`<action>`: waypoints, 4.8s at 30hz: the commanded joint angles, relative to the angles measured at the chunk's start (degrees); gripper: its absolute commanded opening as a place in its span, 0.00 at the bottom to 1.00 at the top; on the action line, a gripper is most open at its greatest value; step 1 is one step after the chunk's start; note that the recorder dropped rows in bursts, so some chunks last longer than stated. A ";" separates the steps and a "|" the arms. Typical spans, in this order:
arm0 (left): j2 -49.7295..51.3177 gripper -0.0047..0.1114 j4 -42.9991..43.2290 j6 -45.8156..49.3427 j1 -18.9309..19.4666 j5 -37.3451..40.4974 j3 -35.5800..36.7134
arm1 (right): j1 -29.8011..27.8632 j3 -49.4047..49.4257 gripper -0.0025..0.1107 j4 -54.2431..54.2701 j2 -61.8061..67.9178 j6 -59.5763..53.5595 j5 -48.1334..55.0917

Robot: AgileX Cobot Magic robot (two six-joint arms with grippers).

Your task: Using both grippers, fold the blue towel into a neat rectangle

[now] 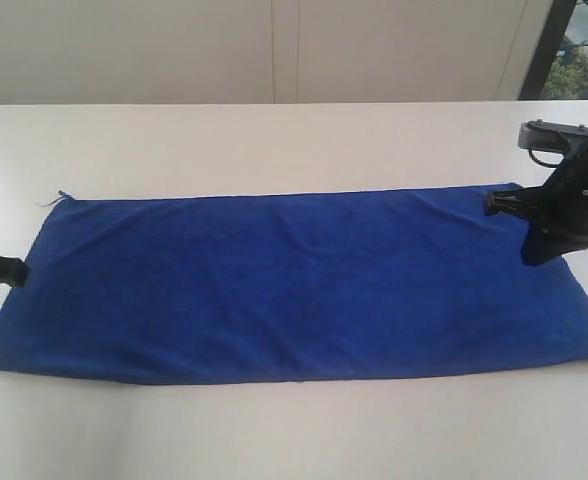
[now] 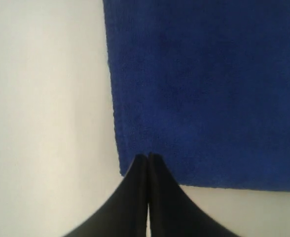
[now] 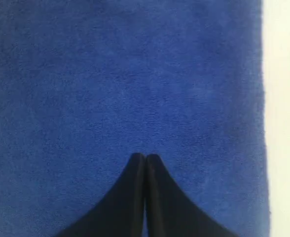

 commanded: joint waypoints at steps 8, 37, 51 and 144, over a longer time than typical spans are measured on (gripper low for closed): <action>0.67 0.12 1.55 -1.69 0.03 -1.40 1.85 | 1.07 -0.24 0.02 0.55 -0.16 -1.50 2.64; 7.14 0.04 -9.52 1.20 0.03 0.38 -0.14 | 1.07 -0.24 0.02 0.44 -0.16 -1.50 1.52; 10.95 0.04 -51.63 26.27 0.03 -4.94 -5.16 | 1.07 -0.24 0.02 0.44 -0.16 -1.50 1.05; 7.27 0.04 -37.31 34.96 0.03 3.91 -5.16 | 1.07 -0.24 0.02 0.44 -0.16 -1.50 0.66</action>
